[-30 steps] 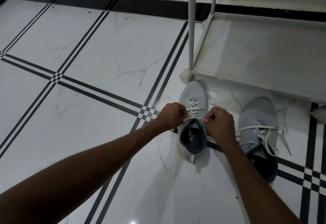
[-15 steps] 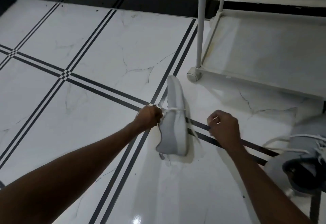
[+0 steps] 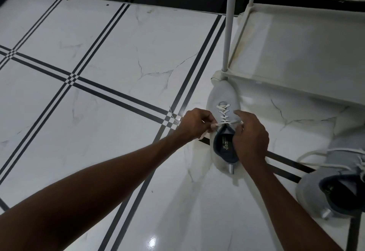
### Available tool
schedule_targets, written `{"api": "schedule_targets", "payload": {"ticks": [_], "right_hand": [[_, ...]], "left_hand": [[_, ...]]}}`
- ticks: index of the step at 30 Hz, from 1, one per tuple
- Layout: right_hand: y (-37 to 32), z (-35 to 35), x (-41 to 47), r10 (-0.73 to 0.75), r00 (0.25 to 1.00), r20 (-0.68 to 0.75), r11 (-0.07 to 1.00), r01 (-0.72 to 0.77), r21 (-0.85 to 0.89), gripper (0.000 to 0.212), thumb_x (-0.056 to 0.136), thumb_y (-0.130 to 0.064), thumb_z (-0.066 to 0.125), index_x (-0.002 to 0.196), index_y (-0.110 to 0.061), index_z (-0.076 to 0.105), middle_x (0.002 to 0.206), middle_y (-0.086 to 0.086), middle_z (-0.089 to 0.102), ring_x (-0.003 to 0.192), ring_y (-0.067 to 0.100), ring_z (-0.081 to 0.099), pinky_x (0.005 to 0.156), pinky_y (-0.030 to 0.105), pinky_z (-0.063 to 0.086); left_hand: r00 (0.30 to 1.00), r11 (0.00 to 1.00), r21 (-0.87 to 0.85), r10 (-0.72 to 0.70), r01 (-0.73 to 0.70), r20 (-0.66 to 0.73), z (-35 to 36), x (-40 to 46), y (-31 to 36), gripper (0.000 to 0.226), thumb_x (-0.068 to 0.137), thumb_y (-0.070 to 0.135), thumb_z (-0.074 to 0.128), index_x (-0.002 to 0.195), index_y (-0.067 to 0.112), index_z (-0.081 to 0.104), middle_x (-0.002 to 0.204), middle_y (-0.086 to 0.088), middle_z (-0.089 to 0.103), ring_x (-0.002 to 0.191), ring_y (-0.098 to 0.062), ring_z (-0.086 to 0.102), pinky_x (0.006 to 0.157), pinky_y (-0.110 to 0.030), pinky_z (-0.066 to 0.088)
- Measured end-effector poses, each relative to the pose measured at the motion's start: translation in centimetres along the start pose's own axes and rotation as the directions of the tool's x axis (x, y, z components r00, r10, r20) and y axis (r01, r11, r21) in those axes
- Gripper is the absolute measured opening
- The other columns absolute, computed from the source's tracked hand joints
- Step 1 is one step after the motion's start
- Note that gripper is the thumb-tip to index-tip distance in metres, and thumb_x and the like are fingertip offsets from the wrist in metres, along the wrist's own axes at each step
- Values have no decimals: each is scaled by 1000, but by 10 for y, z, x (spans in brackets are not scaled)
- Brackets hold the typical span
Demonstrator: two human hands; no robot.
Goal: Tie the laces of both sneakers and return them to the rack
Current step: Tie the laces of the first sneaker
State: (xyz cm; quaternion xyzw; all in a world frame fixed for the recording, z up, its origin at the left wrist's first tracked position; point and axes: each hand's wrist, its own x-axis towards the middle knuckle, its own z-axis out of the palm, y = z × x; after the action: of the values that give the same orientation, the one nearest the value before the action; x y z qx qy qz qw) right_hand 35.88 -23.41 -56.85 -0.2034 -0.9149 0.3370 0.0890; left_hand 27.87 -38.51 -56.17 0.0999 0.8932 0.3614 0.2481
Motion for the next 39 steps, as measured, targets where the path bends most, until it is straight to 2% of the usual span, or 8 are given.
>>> {"api": "schedule_targets", "payload": {"ticks": [8,18,23,26,29,32,35,39], "right_hand": [[14,-2,22,34,968,248,999,-32,-13,15,84,-5,66,85,-20,71,92,4,70,85,25,64,74,35,53],[40,10,14,-81,977,198,984,110,-140,23,70,11,63,77,-10,58,79,11,60,72,31,56,59,36,42],[36,-15,42,81,865,495,980,21,-197,10,87,-9,61,80,-5,66,78,6,63,76,26,57,63,30,37],[32,-38,63,82,679,730,993,-121,1,32,95,-18,57,71,2,65,67,11,57,62,22,52,59,29,36],[32,-53,64,7,576,817,933,-298,202,33,97,-20,57,68,-6,64,66,10,56,57,16,44,56,27,38],[33,-57,65,19,580,814,972,-202,121,25,95,-18,62,74,-8,72,70,7,66,63,16,52,59,26,42],[22,-50,65,51,692,720,998,-60,-13,31,92,-23,66,63,-12,68,69,10,71,64,19,63,65,30,48],[8,-42,52,83,746,660,954,-251,164,31,95,-17,61,70,-3,70,59,7,64,47,8,58,52,19,47]], "left_hand": [[998,981,191,38,-27,-59,14,9,-1,7,78,8,74,78,14,73,68,7,66,64,-9,62,58,-19,44],[966,824,504,236,-259,110,15,-3,-18,22,71,2,74,89,8,62,89,-6,65,75,-16,51,64,-25,33],[960,921,375,-3,-107,280,-18,11,-18,5,84,14,71,85,10,73,76,-1,71,67,-12,60,64,-23,40],[821,982,128,-188,140,540,-63,9,-10,14,91,17,64,82,19,74,69,5,66,65,-9,58,66,-22,47],[797,963,-122,-125,241,590,-92,8,3,24,96,17,59,78,22,74,87,-5,66,80,-17,60,72,-26,52],[800,933,-268,-34,240,599,-97,10,16,31,97,11,56,74,23,73,91,4,72,85,-14,63,78,-25,53],[805,927,-297,-10,230,593,-86,15,20,27,94,4,59,78,19,74,98,-1,74,94,-16,68,91,-32,54],[841,926,-329,24,185,541,-72,18,24,20,91,2,62,81,15,74,107,-16,73,106,-26,68,95,-32,53]]}}
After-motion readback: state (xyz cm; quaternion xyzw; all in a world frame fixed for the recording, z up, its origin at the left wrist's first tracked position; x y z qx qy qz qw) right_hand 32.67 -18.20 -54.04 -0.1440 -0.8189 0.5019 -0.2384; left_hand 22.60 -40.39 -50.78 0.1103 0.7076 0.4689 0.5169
